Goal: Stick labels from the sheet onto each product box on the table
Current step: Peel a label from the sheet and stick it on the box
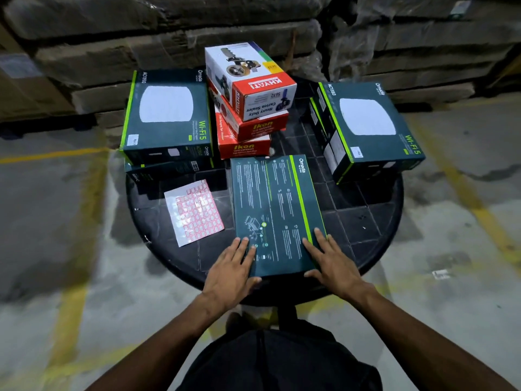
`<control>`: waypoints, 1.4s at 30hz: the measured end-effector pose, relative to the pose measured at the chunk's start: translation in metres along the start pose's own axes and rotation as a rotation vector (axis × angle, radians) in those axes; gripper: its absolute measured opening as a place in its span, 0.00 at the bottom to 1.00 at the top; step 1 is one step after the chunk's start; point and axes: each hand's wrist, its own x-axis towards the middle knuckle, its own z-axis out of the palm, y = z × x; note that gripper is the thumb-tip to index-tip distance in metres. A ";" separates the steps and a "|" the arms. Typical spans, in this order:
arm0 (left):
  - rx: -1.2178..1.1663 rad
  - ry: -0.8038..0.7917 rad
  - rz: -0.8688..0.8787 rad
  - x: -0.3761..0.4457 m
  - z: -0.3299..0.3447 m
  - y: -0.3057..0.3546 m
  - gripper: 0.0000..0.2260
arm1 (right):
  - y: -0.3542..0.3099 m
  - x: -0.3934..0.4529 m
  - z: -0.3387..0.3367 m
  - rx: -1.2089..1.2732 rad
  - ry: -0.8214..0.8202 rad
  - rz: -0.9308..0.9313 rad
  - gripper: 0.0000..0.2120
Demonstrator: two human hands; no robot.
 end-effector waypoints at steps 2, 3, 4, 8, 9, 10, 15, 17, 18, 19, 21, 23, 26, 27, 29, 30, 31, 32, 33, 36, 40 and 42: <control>-0.011 0.009 -0.003 0.004 -0.006 -0.001 0.34 | -0.001 0.005 -0.003 -0.005 0.010 0.010 0.40; -0.003 0.007 -0.008 0.007 -0.008 -0.002 0.34 | -0.001 0.007 -0.005 -0.010 0.012 0.013 0.40; 0.008 0.002 -0.012 0.010 -0.009 -0.003 0.34 | -0.001 0.010 -0.007 -0.016 0.010 0.015 0.40; 0.013 -0.017 -0.037 0.018 -0.016 -0.003 0.34 | 0.000 0.020 -0.011 -0.041 0.005 0.012 0.40; 0.000 -0.010 -0.043 0.019 -0.017 -0.002 0.34 | 0.001 0.022 -0.011 -0.046 0.004 0.008 0.40; -0.010 0.001 -0.049 0.020 -0.018 -0.002 0.34 | 0.003 0.023 -0.012 -0.054 0.002 0.002 0.40; -0.021 0.045 -0.092 0.020 -0.016 0.005 0.34 | 0.010 0.028 -0.015 -0.124 0.009 -0.039 0.40; -0.026 0.045 -0.117 0.020 -0.015 0.010 0.33 | 0.013 0.030 -0.016 -0.130 0.011 -0.053 0.40; -0.028 0.048 -0.132 0.021 -0.016 0.012 0.33 | 0.014 0.031 -0.017 -0.134 0.021 -0.062 0.39; -0.030 0.054 -0.146 0.022 -0.016 0.015 0.33 | 0.015 0.032 -0.017 -0.141 0.031 -0.070 0.39; -0.035 0.061 -0.174 0.024 -0.017 0.020 0.32 | 0.018 0.033 -0.019 -0.148 0.048 -0.087 0.38; -0.043 0.068 -0.210 0.024 -0.017 0.025 0.32 | 0.018 0.034 -0.020 -0.155 0.061 -0.106 0.38; -0.086 0.087 -0.267 0.022 -0.012 0.032 0.31 | 0.016 0.034 -0.021 -0.165 0.073 -0.134 0.37; -0.115 0.098 -0.283 0.020 -0.010 0.034 0.30 | 0.014 0.034 -0.021 -0.165 0.071 -0.150 0.37; -0.172 0.139 -0.315 0.014 -0.005 0.034 0.28 | 0.010 0.036 -0.021 -0.147 0.077 -0.204 0.33; -0.200 0.164 -0.336 0.010 -0.004 0.033 0.27 | 0.007 0.037 -0.022 -0.132 0.093 -0.244 0.30; -0.236 0.184 -0.366 0.006 -0.002 0.031 0.25 | 0.004 0.039 -0.023 -0.116 0.116 -0.286 0.27; -0.276 0.197 -0.403 0.002 -0.001 0.028 0.25 | -0.001 0.041 -0.024 -0.100 0.138 -0.319 0.23; -0.313 0.204 -0.443 -0.002 0.000 0.024 0.25 | -0.006 0.044 -0.026 -0.087 0.160 -0.341 0.20; -0.340 0.220 -0.521 -0.009 0.000 0.003 0.24 | -0.028 0.052 -0.032 -0.068 0.175 -0.375 0.16; -0.349 0.239 -0.586 -0.002 -0.004 -0.039 0.21 | -0.066 0.075 -0.040 -0.023 0.183 -0.404 0.15; -0.364 0.231 -0.601 0.005 -0.006 -0.063 0.20 | -0.089 0.090 -0.044 0.001 0.186 -0.403 0.13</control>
